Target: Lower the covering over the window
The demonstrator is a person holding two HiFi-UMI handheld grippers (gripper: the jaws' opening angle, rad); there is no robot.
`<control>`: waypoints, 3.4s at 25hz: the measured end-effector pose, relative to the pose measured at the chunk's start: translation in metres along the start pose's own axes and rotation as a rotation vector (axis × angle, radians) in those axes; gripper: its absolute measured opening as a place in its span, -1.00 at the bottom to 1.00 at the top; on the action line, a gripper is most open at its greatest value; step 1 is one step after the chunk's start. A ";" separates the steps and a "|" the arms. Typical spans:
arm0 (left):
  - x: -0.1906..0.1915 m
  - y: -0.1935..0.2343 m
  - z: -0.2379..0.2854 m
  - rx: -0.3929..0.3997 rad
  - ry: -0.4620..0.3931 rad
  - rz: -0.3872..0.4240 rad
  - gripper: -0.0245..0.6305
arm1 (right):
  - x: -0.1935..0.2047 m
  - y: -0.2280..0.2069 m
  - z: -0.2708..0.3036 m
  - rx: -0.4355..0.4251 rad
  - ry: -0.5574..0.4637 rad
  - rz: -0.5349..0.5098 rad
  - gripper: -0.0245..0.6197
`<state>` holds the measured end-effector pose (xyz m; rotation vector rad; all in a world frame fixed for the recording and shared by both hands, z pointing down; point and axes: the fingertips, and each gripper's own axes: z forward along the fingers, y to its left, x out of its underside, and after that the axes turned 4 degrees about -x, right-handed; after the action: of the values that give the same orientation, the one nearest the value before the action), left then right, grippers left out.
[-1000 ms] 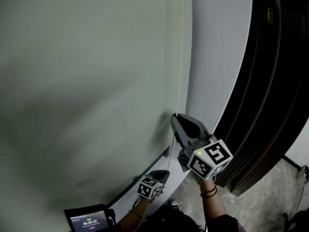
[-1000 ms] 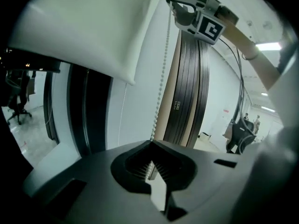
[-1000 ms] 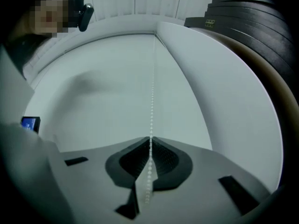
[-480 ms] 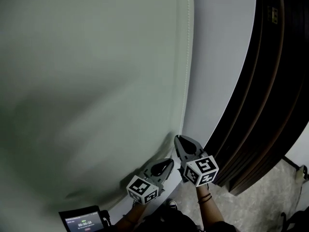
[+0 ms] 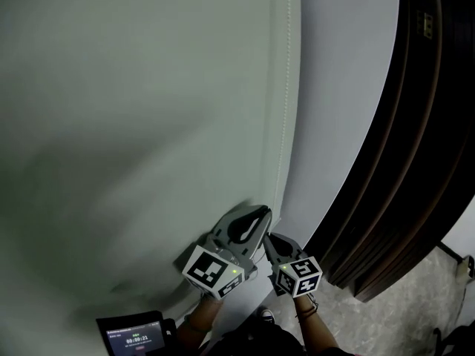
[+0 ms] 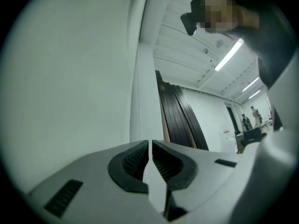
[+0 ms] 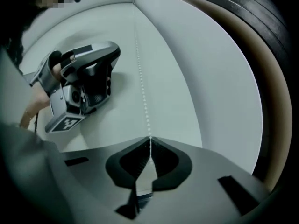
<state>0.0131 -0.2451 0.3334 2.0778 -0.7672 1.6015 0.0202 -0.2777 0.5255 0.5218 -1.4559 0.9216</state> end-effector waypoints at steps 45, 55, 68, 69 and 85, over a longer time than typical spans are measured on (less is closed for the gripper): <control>0.169 0.025 -0.020 -0.038 0.309 -0.101 -0.91 | -0.133 0.055 -0.034 -0.148 -0.187 -0.190 -0.61; 0.173 0.020 -0.018 -0.033 0.305 -0.106 -0.91 | -0.290 0.066 0.003 -0.110 -0.314 -0.404 -0.61; 0.306 -0.018 -0.094 0.013 0.800 -0.196 -0.92 | -0.134 0.020 0.007 -0.070 -0.121 -0.132 -0.87; 0.321 -0.024 -0.107 0.017 0.851 -0.207 -0.91 | -0.112 0.015 0.007 -0.056 -0.090 -0.116 -0.87; 0.345 -0.042 -0.152 -0.028 0.866 -0.357 -0.88 | 0.089 0.003 -0.004 -0.004 0.227 0.036 -0.87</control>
<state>-0.0075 -0.1801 0.7071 1.1845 -0.1020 1.9792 0.0094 -0.2545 0.6105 0.3759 -1.2651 0.9741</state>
